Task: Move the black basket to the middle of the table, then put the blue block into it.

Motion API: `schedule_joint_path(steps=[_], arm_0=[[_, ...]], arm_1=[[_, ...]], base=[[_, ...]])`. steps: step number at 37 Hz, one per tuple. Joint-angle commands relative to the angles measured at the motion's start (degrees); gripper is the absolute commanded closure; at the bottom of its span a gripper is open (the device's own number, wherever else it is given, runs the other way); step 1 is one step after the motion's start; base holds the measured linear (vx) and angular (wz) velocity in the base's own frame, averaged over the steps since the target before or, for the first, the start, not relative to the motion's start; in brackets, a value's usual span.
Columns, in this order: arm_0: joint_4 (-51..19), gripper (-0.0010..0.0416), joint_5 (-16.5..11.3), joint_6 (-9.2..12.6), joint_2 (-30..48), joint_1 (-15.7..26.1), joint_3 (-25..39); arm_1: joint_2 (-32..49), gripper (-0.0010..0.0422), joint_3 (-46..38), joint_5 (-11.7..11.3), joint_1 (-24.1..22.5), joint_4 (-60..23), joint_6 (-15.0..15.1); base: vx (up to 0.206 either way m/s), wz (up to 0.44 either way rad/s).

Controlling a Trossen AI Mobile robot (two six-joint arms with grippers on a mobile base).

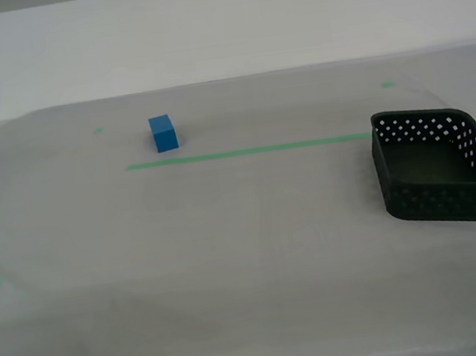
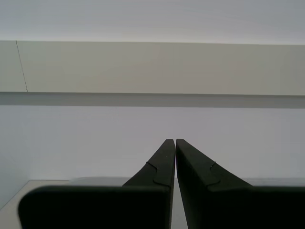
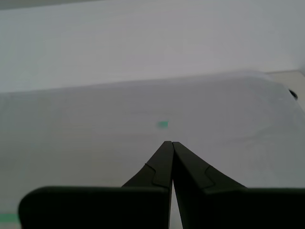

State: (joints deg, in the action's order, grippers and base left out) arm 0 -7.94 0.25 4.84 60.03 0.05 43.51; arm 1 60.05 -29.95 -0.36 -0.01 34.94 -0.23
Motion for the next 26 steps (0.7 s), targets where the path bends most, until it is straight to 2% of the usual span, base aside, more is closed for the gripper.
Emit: schedule_joint_path(steps=[1,13,20,26], arm_0=[[-7.32,0.0406,-0.09,1.7,0.0,0.0,3.28],[-24.17,0.0406,-0.46,7.06,0.02,0.02,12.57],[-33.05,0.0406,-0.5,7.43,0.02,0.04,16.85],[-39.69,0.0406,-1.68,7.69,0.11,0.07,19.34]], arm_1=[[-0.02,0.0412,-0.02,-0.04,-0.02,0.28,0.11],[-0.02,0.0412,-0.02,-0.04,-0.02,0.28,0.11],[-0.02,0.0412,-0.02,-0.04,-0.02,0.28,0.11],[-0.02,0.0412,-0.02,-0.04,-0.02,0.28,0.11]], base=[[0.0,0.0],[0.0,0.0],[0.0,0.0],[0.0,0.0]])
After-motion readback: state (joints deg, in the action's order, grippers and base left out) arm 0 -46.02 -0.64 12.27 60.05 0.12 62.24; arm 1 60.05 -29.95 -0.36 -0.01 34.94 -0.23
